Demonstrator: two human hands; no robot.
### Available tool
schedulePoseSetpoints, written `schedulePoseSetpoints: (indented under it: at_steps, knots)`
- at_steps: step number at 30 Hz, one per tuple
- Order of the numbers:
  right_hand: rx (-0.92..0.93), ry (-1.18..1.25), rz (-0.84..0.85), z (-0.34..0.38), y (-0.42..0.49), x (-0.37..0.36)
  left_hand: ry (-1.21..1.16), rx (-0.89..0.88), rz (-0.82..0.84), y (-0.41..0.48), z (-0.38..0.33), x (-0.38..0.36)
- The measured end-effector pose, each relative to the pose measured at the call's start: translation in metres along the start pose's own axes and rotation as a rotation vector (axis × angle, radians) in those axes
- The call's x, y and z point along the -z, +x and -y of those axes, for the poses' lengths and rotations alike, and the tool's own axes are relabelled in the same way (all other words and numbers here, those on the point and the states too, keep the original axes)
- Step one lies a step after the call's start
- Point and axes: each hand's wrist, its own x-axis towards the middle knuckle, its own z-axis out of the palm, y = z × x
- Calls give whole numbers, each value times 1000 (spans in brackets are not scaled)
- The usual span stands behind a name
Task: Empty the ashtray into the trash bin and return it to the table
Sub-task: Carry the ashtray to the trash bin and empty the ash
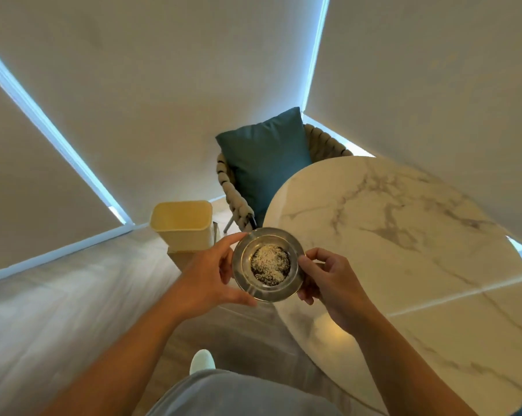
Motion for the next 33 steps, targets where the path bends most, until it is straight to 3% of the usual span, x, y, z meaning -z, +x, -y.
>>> schedulePoseSetpoints:
  at_steps: [9,17,33]
  knots:
    - [-50,-107,198,14,86,-120,-29,93,-181,-17,79,101]
    - [-71,-98,235,18,142,-197,-24,124,-176,-3,135,179]
    - [-121,-76,297,28,288,-191,7,229,-165,116,183,209]
